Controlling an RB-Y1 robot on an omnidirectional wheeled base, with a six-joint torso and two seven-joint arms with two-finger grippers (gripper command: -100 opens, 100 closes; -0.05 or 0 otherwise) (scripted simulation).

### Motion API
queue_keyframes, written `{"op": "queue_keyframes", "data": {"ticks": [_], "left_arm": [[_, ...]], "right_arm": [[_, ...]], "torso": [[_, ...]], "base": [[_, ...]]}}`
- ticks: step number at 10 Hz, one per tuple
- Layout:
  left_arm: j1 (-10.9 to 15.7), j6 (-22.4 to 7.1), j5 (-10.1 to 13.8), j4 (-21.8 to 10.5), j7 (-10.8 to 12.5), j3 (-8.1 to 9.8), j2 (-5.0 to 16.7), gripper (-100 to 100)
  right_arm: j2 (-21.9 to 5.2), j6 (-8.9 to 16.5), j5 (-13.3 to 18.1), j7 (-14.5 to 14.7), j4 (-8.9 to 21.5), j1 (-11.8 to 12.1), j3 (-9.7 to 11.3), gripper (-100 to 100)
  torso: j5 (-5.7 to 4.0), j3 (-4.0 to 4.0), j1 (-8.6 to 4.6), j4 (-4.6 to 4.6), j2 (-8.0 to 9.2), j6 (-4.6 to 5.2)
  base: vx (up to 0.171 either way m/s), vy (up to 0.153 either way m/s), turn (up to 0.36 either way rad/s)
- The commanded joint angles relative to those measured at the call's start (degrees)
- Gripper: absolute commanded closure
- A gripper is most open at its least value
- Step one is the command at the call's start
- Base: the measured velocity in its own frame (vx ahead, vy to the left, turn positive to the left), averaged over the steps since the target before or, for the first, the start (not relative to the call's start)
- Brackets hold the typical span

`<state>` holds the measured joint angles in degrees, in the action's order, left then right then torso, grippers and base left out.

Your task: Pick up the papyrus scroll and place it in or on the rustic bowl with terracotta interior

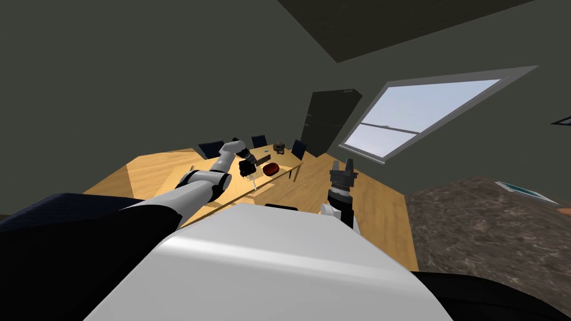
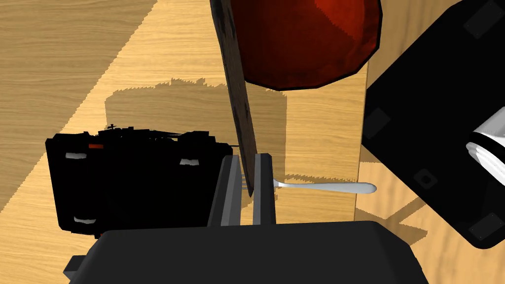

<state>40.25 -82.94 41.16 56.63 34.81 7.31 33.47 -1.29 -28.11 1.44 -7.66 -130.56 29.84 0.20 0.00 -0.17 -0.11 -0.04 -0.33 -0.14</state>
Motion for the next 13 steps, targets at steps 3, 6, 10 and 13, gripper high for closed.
{"op": "queue_keyframes", "data": {"ticks": [3, 6, 10, 13], "left_arm": [[1.17, -3.92, 2.34, -0.43, 2.54, -3.08, -0.38, 100], [1.23, -5.43, 3.29, 0.10, 3.60, -4.12, -0.47, 100], [1.22, -5.65, 3.36, 0.18, 3.79, -4.20, -0.52, -100], [2.22, -7.80, 4.15, 1.41, 4.77, -4.16, 0.57, -100]], "right_arm": [[0.00, 0.00, 0.00, 0.00, 0.00, 0.00, 0.00, 0], [0.00, 0.00, 0.00, 0.00, 0.00, 0.00, 0.00, 0], [0.00, 0.00, 0.00, 0.00, 0.00, -0.01, 0.00, 0], [0.00, 0.00, 0.00, 0.00, 0.00, -0.01, 0.00, 0]], "torso": [[-0.01, -0.05, -0.09, -0.04, -0.06, 0.05], [0.01, 0.00, 0.03, -0.05, 0.06, 0.02], [0.02, 0.14, 0.14, 0.01, 0.31, -0.02], [0.02, 0.15, 0.14, 0.01, 0.33, -0.02]], "base": [[0.095, -0.029, -0.032], [0.054, -0.008, -0.021], [0.001, -0.001, 0.000], [-0.001, -0.003, 0.001]]}}
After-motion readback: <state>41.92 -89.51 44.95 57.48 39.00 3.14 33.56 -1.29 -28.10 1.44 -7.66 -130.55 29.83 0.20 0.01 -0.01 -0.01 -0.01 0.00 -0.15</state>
